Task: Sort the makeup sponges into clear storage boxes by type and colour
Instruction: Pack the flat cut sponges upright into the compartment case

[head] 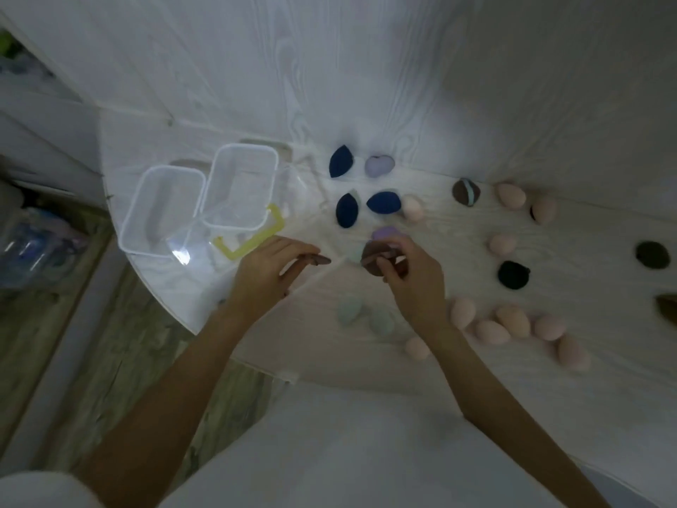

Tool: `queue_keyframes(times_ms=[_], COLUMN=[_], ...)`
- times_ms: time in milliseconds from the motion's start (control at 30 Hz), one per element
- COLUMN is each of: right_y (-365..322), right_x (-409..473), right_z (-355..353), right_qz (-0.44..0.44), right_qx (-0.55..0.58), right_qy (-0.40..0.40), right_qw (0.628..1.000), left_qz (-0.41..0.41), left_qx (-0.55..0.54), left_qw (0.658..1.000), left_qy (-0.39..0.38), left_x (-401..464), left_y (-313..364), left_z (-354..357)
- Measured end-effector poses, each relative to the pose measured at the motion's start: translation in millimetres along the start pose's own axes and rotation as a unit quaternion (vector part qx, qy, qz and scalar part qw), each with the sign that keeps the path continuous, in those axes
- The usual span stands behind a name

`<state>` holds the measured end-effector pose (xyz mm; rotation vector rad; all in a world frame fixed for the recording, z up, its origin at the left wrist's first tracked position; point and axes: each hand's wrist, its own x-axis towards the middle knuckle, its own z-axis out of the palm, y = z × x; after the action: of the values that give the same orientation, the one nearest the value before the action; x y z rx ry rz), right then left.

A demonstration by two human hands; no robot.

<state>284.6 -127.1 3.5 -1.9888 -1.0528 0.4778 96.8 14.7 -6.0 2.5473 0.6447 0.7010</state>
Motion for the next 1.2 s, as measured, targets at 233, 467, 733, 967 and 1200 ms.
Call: queue_keyframes(times_ms=[233,467,733,967,1200], right_y=[-33.5,-41.1,-44.6,-42.8,-30.0], right_x=[-13.1,-9.4,-3.9,1.7,5.4], right_z=[55.7,69.6,102.7,126.4,132.7], right_qz=[-0.063,-0.075,-0.088,-0.135,-0.124], right_qx=[0.002,0.006,-0.041,-0.239,-0.237], right_qy=[-0.078,-0.047,-0.002,0.005,0.01], right_qw=[0.995,0.996,0.995,0.962,0.963], left_qz=[0.0,0.05,0.11,0.152,0.101], left_qx=[0.038,0.126,0.15,0.118,0.12], left_qw=[0.999,0.965,0.967,0.98,0.986], left_qy=[-0.037,-0.225,-0.176,-0.043,-0.051], left_x=[-29.7,-14.4,-25.2,-31.4,-39.7], left_y=[-28.6,-53.4,-73.1,-82.0,-73.8], left_z=[-27.1,-16.0,-9.9,1.1,6.0])
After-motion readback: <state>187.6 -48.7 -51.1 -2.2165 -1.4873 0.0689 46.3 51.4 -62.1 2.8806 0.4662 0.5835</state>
